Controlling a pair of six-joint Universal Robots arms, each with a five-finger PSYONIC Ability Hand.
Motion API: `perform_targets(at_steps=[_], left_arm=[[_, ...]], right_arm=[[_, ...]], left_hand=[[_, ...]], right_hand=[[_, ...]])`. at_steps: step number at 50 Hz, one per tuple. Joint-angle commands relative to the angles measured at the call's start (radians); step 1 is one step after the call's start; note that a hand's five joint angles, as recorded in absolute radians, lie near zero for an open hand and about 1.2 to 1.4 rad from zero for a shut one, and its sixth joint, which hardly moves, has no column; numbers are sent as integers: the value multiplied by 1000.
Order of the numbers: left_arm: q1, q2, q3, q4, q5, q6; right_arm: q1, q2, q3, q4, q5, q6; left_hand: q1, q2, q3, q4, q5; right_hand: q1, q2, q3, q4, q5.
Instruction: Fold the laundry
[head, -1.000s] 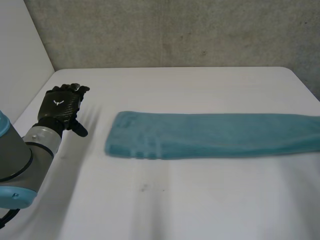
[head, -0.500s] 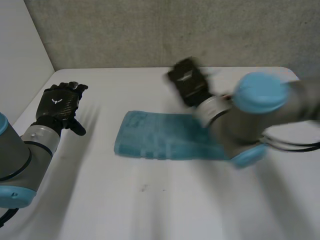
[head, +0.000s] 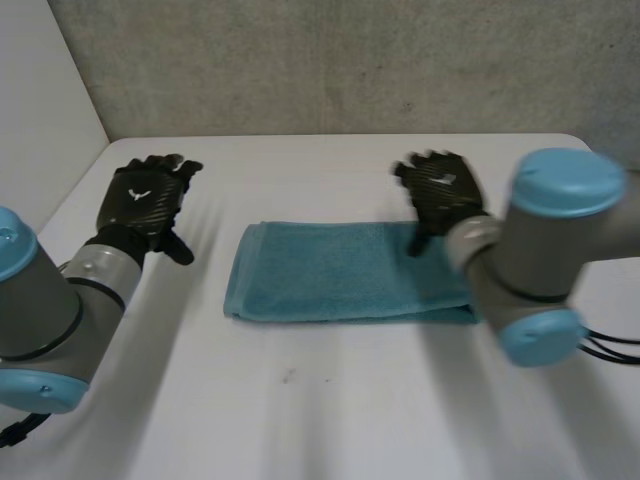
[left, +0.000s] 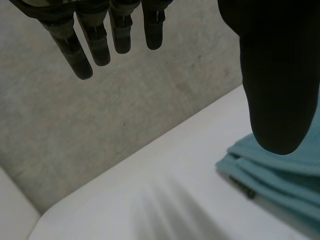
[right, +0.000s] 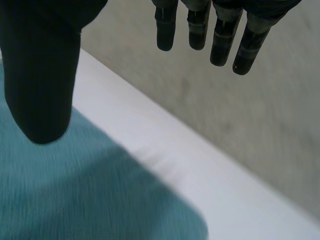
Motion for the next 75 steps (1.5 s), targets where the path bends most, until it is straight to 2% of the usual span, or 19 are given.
perform_targets(at_steps=[1, 7, 8, 12, 20, 23, 24, 26, 29, 38, 43, 47, 53, 58, 59, 60, 66, 67, 75], left_arm=[[-75, -24, 39, 1, -2, 5], [-115, -37, 44, 1, -4, 5], [-115, -37, 44, 1, -5, 5], [-116, -37, 41, 1, -7, 5], [-116, -34, 36, 1, -8, 3], [-118, -34, 33, 1, -8, 3], [-118, -34, 33, 1, -8, 3], [-118, -36, 30, 1, -8, 3], [-121, -34, 30, 0, -10, 3], [-119, -20, 28, -5, -13, -3], [-113, -11, 30, -9, -14, -4], [-110, 7, 30, -11, -20, -4], [-90, 32, 30, -12, -53, -7], [-67, 33, 45, -17, -51, -6], [-66, 29, 53, -26, -53, -6], [-64, 23, 62, -37, -54, -3], [-62, -25, 153, -152, -53, -29], [-75, -46, 186, -184, -53, -47], [-188, -168, 370, -353, -51, -199]], right_arm=[[-246, -54, 229, 102, -167, 127], [-311, -48, 321, 57, -281, 122], [-322, -46, 339, 27, -291, 127], [-338, -42, 370, -49, -301, 144], [-342, -32, 402, -141, -301, 183], [-343, -32, 410, -162, -296, 208], [-343, -32, 416, -171, -298, 222], [-345, -32, 417, -178, -295, 225], [-351, -32, 411, -179, -279, 216], [-334, -71, 281, -147, -201, 154], [-103, -80, 73, -55, -198, 147], [75, 38, -94, 6, -215, 144], [247, 216, -247, 42, -229, 131], [309, 291, -297, 88, -216, 96], [304, 297, -322, 132, -168, 78], [303, 291, -328, 140, -140, 79], [292, 239, -322, 149, -14, 90], [248, 174, -273, 141, 27, 117], [136, 112, -179, 144, -44, 288]], left_hand=[[-34, -33, -46, -34, -48], [-34, -33, -46, -34, -48], [-34, -33, -46, -34, -48], [-33, -32, -45, -34, -47], [-30, -29, -42, -31, -44], [-33, -32, -45, -34, -47], [-30, -29, -42, -31, -44], [-30, -29, -42, -31, -44], [-30, -29, -42, -31, -44], [-33, -32, -45, -34, -47], [-33, -32, -45, -34, -47], [-34, -33, -46, -34, -48], [-34, -33, -46, -34, -48], [-30, -29, -42, -31, -44], [-27, -26, -39, -28, -41], [-27, -26, -39, -28, -41], [-27, -26, -39, -28, -41], [-21, -20, -33, -22, -35], [-12, -12, -25, -13, -26]], right_hand=[[-35, -48, -42, -60, -66], [58, 45, 50, 32, 26], [177, 164, 170, 151, 145], [413, 400, 405, 387, 381], [448, 435, 441, 422, 416], [700, 687, 692, 674, 668], [948, 935, 940, 922, 916], [1186, 1173, 1179, 1160, 1154], [1187, 1174, 1180, 1161, 1155], [1187, 1174, 1180, 1161, 1155], [1187, 1174, 1180, 1161, 1155], [1187, 1174, 1180, 1161, 1155], [1187, 1174, 1180, 1161, 1155], [1187, 1174, 1180, 1161, 1155], [107, 94, 99, 81, 75], [-35, -48, -42, -60, -66], [-35, -48, -42, -60, -66], [-35, -48, -42, -60, -66], [-35, -48, -42, -60, -66]])
